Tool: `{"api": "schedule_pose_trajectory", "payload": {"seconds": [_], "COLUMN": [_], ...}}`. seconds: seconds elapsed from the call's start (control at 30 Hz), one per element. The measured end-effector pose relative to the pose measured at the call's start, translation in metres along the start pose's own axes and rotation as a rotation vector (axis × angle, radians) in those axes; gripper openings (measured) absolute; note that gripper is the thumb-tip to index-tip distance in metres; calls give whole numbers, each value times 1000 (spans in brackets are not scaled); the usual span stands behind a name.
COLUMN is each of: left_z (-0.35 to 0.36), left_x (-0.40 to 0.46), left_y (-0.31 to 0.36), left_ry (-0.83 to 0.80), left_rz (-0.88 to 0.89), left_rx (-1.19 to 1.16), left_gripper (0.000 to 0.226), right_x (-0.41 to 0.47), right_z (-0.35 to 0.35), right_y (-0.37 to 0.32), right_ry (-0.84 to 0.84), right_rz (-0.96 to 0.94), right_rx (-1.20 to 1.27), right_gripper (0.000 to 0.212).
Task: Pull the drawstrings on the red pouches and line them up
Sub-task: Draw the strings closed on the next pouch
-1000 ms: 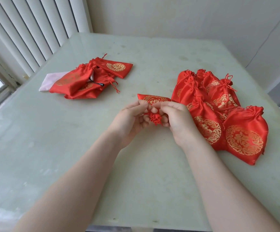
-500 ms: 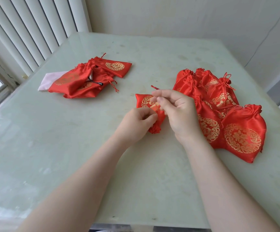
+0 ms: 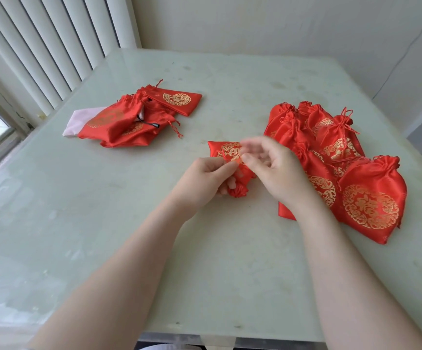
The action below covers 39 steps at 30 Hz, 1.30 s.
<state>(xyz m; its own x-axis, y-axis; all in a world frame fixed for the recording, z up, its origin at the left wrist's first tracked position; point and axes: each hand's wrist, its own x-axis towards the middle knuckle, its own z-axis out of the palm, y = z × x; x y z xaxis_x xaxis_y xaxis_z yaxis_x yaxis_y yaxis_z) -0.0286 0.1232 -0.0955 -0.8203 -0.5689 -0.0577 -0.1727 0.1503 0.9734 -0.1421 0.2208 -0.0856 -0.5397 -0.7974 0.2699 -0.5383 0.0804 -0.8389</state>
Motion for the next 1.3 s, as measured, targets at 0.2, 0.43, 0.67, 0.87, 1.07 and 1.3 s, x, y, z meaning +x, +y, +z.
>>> {"api": "schedule_pose_trajectory", "payload": {"seconds": [0.2, 0.43, 0.67, 0.87, 1.07, 1.3], "left_z": [-2, -6, -12, -12, -13, -11], "left_x": [-1, 1, 2, 1, 1, 1], "left_y": [0, 1, -1, 0, -2, -1], "left_ry": [22, 9, -38, -72, -48, -24], "left_rz": [15, -64, -100, -68, -31, 20], "left_rx": [-85, -299, -450, -396, -269, -200], "left_gripper": [33, 27, 19, 16, 16, 14], "right_x": [-2, -2, -4, 2, 1, 0], "right_z": [-2, 2, 0, 3, 1, 4], "right_y": [4, -2, -4, 10, 8, 6], "right_ry": [-121, 9, -263, -94, -171, -128], "right_rz": [-93, -208, -117, 33, -23, 51], "right_rx": [-258, -50, 56, -18, -95, -69], "right_gripper": [7, 23, 40, 12, 15, 21]}}
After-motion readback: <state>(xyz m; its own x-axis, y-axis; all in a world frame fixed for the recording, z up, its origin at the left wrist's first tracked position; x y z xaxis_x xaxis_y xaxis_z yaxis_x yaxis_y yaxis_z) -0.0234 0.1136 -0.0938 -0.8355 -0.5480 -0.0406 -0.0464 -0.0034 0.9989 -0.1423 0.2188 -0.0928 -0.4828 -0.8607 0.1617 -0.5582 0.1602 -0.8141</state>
